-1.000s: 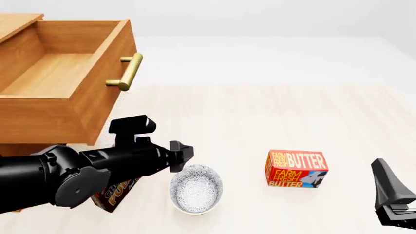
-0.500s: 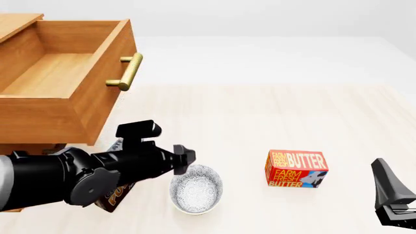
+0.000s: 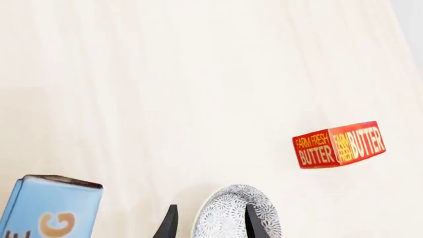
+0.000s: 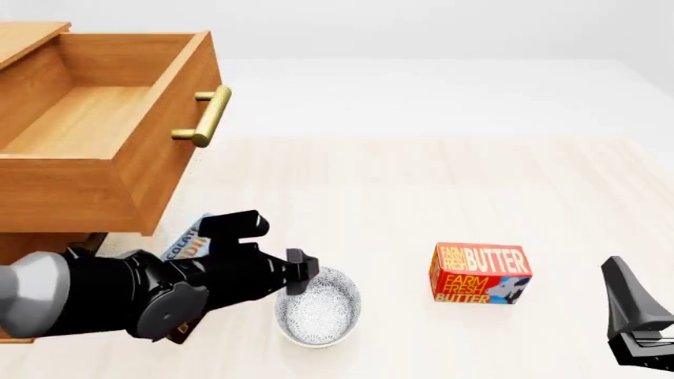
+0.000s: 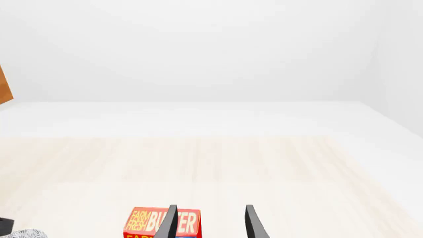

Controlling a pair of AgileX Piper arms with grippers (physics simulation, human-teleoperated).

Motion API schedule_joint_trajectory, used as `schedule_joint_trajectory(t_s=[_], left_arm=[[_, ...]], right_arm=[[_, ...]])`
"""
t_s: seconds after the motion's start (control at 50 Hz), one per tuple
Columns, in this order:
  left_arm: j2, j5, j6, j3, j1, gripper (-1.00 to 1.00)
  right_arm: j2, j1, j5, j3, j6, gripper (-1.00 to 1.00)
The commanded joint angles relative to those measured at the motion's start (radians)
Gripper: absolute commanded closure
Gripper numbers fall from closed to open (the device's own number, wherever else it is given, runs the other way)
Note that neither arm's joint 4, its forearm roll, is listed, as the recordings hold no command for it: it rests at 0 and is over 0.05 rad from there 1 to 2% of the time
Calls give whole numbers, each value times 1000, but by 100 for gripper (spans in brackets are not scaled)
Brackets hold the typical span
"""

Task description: Put the bowl in the top drawer of the cabinet.

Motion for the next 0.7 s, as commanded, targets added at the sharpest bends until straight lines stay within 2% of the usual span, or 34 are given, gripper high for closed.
schedule_joint_trajectory(t_s=[0.02, 0.7], left_arm=[[24, -22, -22, 12, -7, -100], [136, -116, -75, 57, -57, -100]], right_arm=[[-2, 1, 0, 1, -1, -100], [-2, 1, 0, 1, -1, -100]])
